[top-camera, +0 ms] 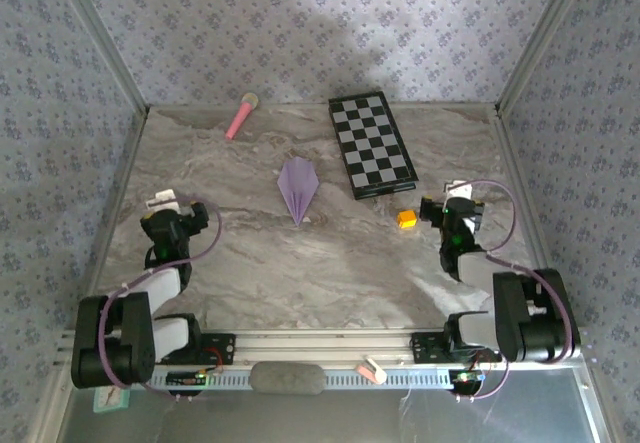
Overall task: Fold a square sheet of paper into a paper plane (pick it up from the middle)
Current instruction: Reset both arms
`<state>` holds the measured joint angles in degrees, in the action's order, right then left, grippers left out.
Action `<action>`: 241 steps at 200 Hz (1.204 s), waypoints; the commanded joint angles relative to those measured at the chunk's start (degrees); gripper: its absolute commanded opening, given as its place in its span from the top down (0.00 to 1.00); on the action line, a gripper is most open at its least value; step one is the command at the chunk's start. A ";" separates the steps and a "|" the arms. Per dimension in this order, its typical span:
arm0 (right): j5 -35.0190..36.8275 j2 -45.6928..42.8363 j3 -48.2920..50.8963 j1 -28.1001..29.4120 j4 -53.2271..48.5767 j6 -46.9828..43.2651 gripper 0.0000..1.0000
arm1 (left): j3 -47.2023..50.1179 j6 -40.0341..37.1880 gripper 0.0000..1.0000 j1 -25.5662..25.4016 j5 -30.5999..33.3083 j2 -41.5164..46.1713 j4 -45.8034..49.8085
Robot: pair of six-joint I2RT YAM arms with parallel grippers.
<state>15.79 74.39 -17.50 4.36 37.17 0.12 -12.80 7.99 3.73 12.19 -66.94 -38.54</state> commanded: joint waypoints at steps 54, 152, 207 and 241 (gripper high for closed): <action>-11.27 12.73 0.05 -3.29 19.08 -4.38 0.00 | -2.42 -1.92 0.00 1.21 -11.13 -13.56 -17.00; -12.53 12.98 -4.92 -5.66 9.50 -1.71 0.00 | -10.30 -5.74 0.00 -3.60 -5.22 -21.74 -10.54; -12.58 13.00 -4.97 -5.66 9.50 -1.70 0.00 | -10.68 -5.95 0.00 -3.73 -5.31 -21.11 -8.51; -12.61 12.97 -4.92 -5.66 9.50 -1.70 0.00 | -10.93 -5.92 0.00 -3.68 -5.61 -21.03 -7.93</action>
<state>3.60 87.02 -21.43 -0.99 47.75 -2.39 -22.37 2.79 -0.01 6.07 -88.27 -46.83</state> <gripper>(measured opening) 0.999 0.997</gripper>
